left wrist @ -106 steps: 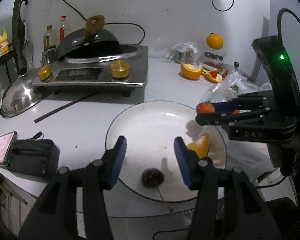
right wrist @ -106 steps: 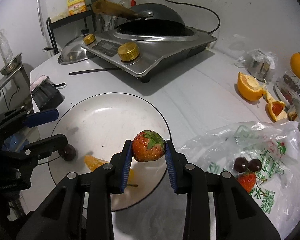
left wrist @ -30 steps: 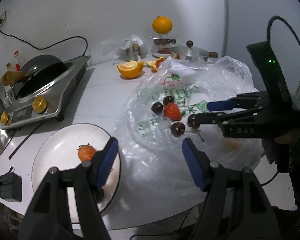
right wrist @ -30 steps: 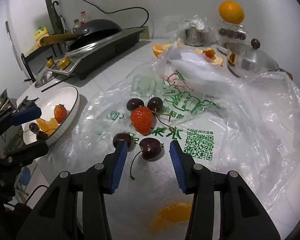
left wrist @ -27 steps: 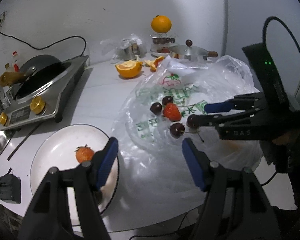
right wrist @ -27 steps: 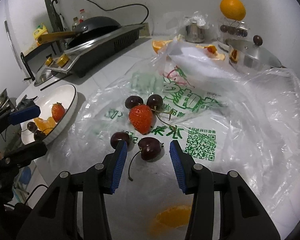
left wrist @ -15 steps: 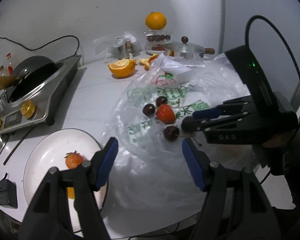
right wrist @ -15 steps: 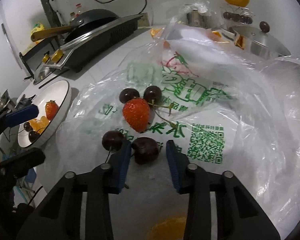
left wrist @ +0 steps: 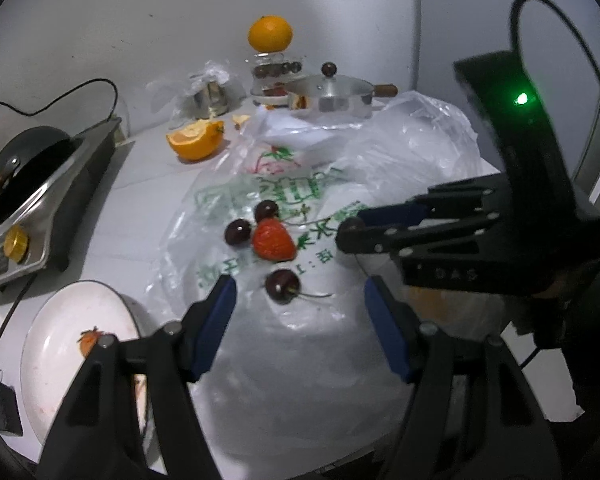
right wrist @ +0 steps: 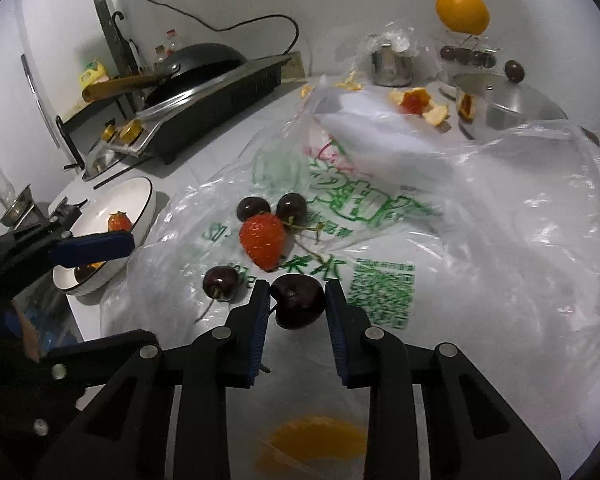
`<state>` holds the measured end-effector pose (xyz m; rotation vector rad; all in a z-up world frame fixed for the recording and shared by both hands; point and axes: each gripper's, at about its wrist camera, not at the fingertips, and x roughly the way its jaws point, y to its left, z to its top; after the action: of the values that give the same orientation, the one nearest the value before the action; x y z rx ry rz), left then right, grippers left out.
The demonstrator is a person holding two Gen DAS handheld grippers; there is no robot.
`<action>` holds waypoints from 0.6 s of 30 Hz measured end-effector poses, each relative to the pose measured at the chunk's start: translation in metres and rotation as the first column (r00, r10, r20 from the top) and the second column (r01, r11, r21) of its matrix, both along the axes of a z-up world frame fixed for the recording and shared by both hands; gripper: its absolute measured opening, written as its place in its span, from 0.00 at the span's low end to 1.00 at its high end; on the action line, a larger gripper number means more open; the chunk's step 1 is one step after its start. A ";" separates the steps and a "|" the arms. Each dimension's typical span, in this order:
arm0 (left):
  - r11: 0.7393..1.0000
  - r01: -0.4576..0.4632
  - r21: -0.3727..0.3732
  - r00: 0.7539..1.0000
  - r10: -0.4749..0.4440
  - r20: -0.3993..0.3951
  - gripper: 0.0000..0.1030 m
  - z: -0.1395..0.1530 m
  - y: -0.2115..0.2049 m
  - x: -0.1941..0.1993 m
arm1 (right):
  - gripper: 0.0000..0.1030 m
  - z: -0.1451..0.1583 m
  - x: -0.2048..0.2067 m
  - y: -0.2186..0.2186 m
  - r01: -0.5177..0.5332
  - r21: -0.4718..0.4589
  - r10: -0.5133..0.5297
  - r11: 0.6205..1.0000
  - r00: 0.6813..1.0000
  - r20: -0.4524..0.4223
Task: Organize fruits
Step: 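Grasp a dark cherry with the right gripper while the left gripper grasps another dark cherry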
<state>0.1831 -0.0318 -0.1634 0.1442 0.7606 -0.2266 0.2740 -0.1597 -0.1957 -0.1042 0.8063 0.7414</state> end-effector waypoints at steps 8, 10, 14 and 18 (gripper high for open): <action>1.000 0.006 -0.003 0.999 -0.006 -0.047 0.66 -0.011 -0.015 0.021 | 0.29 0.006 0.010 -0.026 0.034 0.043 -0.035 0.999 0.999 0.019; 1.000 -0.004 0.008 0.998 0.005 -0.067 0.66 -0.017 -0.017 0.027 | 0.29 0.007 0.012 -0.029 0.034 0.051 -0.035 0.998 0.999 0.020; 0.999 -0.017 0.029 0.994 0.020 -0.108 0.66 -0.030 -0.016 0.038 | 0.29 0.006 0.014 -0.032 0.027 0.062 -0.028 0.998 0.999 0.023; 0.999 -0.024 0.025 0.991 0.027 -0.129 0.65 -0.039 -0.014 0.045 | 0.29 0.003 0.017 -0.036 0.035 0.074 -0.036 0.997 0.999 0.015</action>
<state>0.2286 -0.0457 -0.2023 0.1424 0.8938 -0.2040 0.2914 -0.1962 -0.1930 -0.0294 0.7628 0.7351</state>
